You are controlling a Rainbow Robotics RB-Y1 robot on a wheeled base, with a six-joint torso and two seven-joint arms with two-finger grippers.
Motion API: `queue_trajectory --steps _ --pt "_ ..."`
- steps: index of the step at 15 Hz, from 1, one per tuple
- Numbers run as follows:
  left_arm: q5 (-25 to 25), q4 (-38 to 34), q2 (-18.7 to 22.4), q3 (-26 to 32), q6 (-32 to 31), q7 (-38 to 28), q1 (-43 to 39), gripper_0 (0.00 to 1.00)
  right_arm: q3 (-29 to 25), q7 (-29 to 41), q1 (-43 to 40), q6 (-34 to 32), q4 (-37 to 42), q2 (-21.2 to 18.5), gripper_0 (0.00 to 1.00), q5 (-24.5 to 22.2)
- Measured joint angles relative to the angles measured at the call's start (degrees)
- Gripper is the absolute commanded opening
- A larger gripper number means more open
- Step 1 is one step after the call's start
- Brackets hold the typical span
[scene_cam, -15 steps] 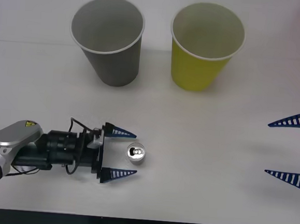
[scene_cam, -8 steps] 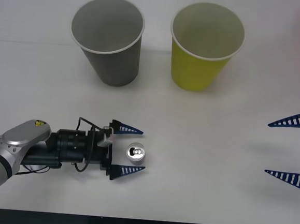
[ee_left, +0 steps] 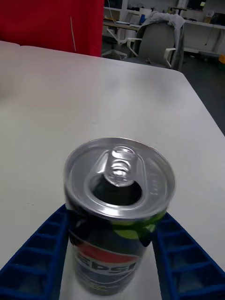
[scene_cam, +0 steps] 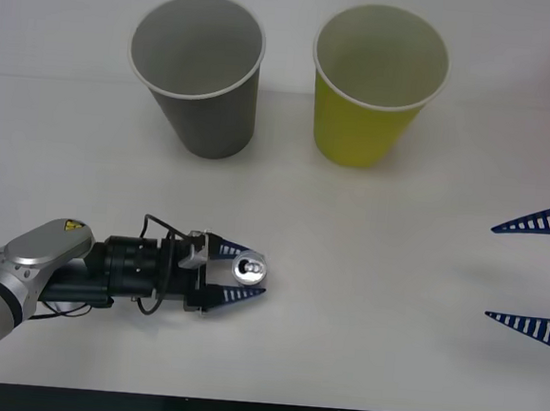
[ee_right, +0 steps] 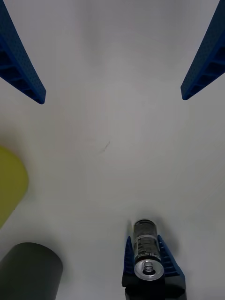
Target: Put the can into the green bin and the plastic bottle into the gray bin
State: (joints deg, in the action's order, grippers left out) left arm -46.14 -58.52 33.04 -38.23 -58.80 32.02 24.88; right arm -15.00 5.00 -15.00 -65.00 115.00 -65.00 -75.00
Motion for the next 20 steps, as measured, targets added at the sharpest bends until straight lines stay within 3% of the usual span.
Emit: queue_trajectory --steps 11,17,20 --pt "-0.14 -3.42 1.44 0.0 0.0 -2.36 0.05 0.0 0.0 0.0 0.0 0.0 0.0 0.0 1.0 0.0" --pt "-4.3 -15.81 8.55 1.3 0.44 -19.31 -0.69 0.0 0.0 0.0 0.0 0.0 0.0 0.0 1.0 0.0" --pt "-5.77 -22.01 10.89 2.18 4.04 -28.55 -0.7 0.0 0.0 0.0 0.0 0.0 0.0 0.0 1.0 0.0"
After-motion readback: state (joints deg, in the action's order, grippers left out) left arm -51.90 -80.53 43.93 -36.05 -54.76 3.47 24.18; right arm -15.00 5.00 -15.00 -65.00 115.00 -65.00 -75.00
